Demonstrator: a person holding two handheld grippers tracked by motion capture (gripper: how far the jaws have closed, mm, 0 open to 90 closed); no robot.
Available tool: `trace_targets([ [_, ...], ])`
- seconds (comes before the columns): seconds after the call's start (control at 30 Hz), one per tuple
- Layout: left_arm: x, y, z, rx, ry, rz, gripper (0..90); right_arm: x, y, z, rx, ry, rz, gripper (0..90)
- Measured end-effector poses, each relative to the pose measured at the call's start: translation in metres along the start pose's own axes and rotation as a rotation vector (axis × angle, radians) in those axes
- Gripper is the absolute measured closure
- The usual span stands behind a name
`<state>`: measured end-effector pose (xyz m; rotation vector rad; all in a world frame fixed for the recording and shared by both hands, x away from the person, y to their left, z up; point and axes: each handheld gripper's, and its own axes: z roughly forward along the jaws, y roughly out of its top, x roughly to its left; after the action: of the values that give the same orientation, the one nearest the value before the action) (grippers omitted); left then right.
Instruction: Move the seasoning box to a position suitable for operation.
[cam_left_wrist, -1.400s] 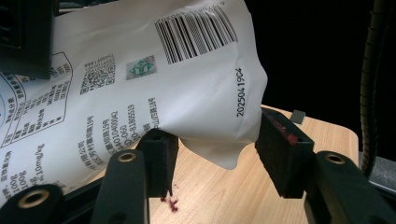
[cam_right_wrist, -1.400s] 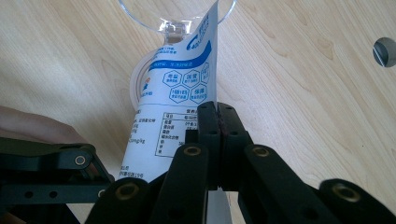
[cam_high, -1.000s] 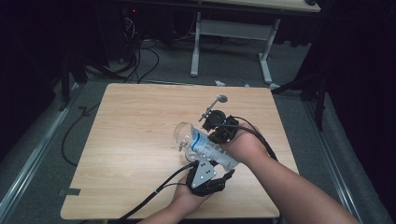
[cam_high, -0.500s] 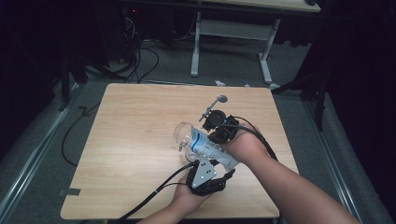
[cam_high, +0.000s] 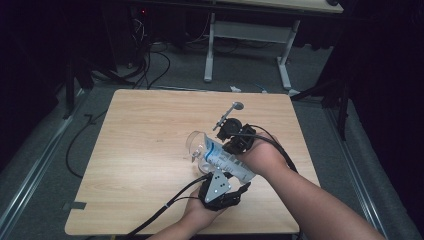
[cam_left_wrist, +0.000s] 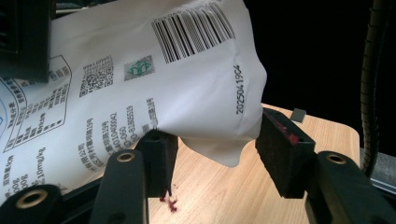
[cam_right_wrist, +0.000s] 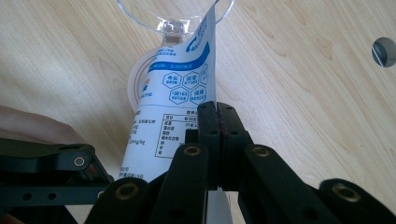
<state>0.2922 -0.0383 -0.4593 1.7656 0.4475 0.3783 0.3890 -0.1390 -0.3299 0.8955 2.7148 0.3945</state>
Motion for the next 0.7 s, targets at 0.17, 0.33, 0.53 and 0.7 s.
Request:
trace_targets([
  [0.17, 0.000, -0.003, -0.001, 0.005, 0.000, 0.005, 49.7, 0.000, -0.001, 0.001, -0.001, 0.006, 0.002, 90.0],
  [0.33, -0.001, -0.005, -0.001, 0.009, -0.002, 0.011, 49.9, 0.000, -0.003, 0.002, 0.000, 0.015, 0.009, 90.0],
  [0.53, -0.002, -0.008, -0.001, 0.011, -0.004, 0.011, 50.0, 0.000, -0.005, 0.003, 0.000, 0.021, 0.013, 90.0],
  [0.7, -0.002, -0.011, -0.001, 0.012, -0.004, 0.008, 50.0, 0.000, -0.006, 0.003, 0.003, 0.022, 0.016, 90.0],
])
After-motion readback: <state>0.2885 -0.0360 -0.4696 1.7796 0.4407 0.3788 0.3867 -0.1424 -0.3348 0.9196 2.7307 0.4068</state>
